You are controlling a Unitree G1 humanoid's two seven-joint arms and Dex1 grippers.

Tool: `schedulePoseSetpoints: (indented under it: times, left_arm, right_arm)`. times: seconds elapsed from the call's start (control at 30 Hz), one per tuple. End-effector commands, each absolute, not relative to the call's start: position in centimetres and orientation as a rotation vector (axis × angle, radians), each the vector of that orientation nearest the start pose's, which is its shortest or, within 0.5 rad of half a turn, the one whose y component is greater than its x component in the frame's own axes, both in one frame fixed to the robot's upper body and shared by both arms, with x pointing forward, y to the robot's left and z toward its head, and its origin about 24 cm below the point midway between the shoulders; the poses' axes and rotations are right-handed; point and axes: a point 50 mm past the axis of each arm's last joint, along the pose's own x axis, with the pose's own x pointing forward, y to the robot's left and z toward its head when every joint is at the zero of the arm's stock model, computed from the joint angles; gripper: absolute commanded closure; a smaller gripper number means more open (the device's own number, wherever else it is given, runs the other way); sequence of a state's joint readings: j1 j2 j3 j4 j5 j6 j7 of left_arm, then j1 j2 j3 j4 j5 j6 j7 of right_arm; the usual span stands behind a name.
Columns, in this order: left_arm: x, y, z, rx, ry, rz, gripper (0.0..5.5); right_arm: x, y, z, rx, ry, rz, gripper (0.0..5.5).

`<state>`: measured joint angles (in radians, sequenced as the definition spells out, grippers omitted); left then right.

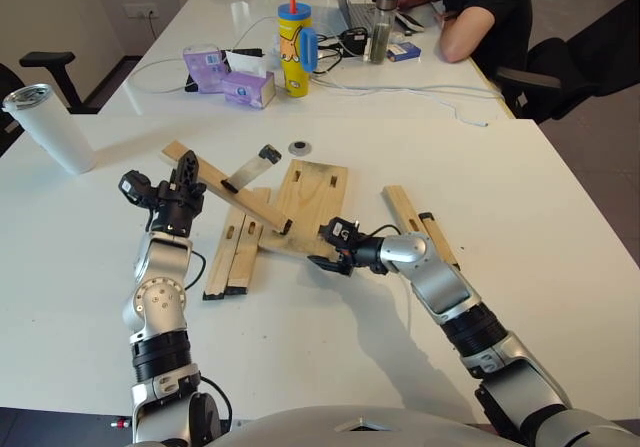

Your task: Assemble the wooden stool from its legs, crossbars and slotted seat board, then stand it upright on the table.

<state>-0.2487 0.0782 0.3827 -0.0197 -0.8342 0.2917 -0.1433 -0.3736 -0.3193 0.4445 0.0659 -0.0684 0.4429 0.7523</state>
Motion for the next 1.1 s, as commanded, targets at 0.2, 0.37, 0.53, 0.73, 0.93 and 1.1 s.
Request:
schedulePoseSetpoints:
  times: [0.2, 0.37, 0.53, 0.73, 0.93, 1.1]
  left_arm:
    - [26.8, 22.9, 10.1, -0.702, -0.179, 0.004, 4.47]
    - [27.2, 23.0, 9.9, -0.637, -0.152, 0.0, 4.47]
    - [28.3, 20.4, 10.5, -0.485, -0.118, -0.103, 4.47]
    - [26.7, 17.9, 9.8, -0.437, -0.09, -0.074, 4.47]
    - [25.6, 16.3, 8.6, -0.423, -0.064, -0.038, 4.47]
    - [26.0, 14.3, 9.6, -0.325, -0.1, -0.187, 4.47]
  right_arm:
    - [26.5, -9.1, 2.7, -0.481, 0.531, 1.078, 2.13]
    - [26.5, -9.1, 2.7, -0.472, 0.525, 1.06, 2.13]
    - [26.7, -9.1, 2.9, -0.473, 0.514, 1.05, 2.13]
    - [27.1, -8.1, 4.0, -0.475, 0.469, 1.065, 2.13]
    - [27.2, -8.4, 4.1, -0.475, 0.463, 1.051, 2.13]
    - [27.4, -8.3, 4.6, -0.492, 0.451, 1.07, 2.13]
